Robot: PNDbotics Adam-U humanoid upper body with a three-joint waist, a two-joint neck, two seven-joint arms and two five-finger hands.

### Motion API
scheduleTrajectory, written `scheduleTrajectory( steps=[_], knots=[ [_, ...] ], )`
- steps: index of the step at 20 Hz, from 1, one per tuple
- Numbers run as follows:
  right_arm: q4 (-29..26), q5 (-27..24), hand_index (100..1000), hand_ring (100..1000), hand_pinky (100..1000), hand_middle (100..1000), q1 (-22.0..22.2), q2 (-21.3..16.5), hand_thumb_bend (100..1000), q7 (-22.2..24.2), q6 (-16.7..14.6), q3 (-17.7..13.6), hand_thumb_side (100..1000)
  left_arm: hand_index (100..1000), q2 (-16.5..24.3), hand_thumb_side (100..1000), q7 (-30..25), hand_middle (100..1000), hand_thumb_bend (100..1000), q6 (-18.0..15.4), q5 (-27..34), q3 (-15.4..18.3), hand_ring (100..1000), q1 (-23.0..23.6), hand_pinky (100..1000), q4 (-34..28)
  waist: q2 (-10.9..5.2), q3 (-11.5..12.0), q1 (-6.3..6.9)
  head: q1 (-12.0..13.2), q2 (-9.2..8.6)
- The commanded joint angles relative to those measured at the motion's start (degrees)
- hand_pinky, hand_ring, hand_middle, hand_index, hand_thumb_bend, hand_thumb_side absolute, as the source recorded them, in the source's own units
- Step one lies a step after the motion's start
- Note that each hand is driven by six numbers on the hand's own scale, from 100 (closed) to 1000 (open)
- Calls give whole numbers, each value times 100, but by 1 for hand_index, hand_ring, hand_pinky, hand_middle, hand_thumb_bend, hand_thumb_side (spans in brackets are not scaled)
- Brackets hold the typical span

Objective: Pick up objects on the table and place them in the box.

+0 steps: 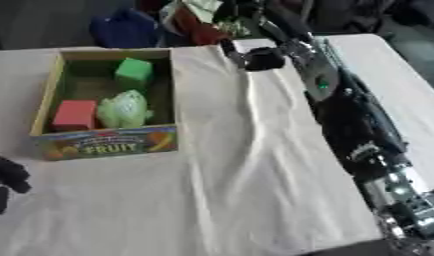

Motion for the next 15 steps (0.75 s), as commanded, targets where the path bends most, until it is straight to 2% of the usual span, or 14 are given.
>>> scheduleTrajectory(
  steps=[1, 3, 6, 7, 8, 11, 12, 15],
  knots=[
    [-484, -326, 728, 627, 577, 634, 213, -266, 100, -294, 212, -161, 235, 745, 112, 389, 268, 600, 100, 28, -41, 230, 588, 24, 584, -136, -107, -40, 19, 124, 51],
    [-743, -501, 719, 618, 567, 625, 498, -253, 100, -469, 380, -170, 319, 746, 96, 393, 415, 603, 100, 52, -71, 310, 589, 58, 584, -136, -102, -80, 33, 186, 77],
    [-1079, -777, 712, 598, 547, 613, 945, -175, 100, -736, 650, -180, 384, 748, 83, 395, 567, 605, 100, 74, -115, 384, 592, 104, 584, -135, -103, -126, 42, 302, 115],
    [-1201, -866, 707, 589, 541, 612, 1090, -153, 100, -785, 737, -185, 327, 748, 80, 395, 603, 605, 100, 82, -129, 405, 592, 118, 585, -131, -107, -126, 42, 337, 130],
    [-1323, -958, 704, 585, 537, 606, 1241, -114, 100, -801, 827, -212, 421, 747, 68, 396, 641, 607, 100, 94, -144, 433, 593, 133, 584, -125, -108, -132, 44, 393, 161],
    [-1689, -1230, 693, 569, 530, 595, 1683, 33, 100, -668, 1097, -321, 485, 748, 27, 399, 744, 609, 100, 120, -171, 490, 595, 182, 585, -107, -119, -153, 56, 541, 303],
    [-1823, -1323, 687, 564, 527, 590, 1833, 91, 100, -593, 1189, -359, 548, 748, 17, 399, 775, 609, 100, 127, -179, 507, 596, 202, 585, -103, -126, -154, 60, 602, 355],
    [-2200, -1568, 682, 562, 525, 587, 2195, 235, 100, -368, 1434, -453, 597, 748, -11, 399, 853, 610, 100, 144, -199, 550, 597, 245, 586, -96, -131, -178, 89, 793, 487]
  ],
)
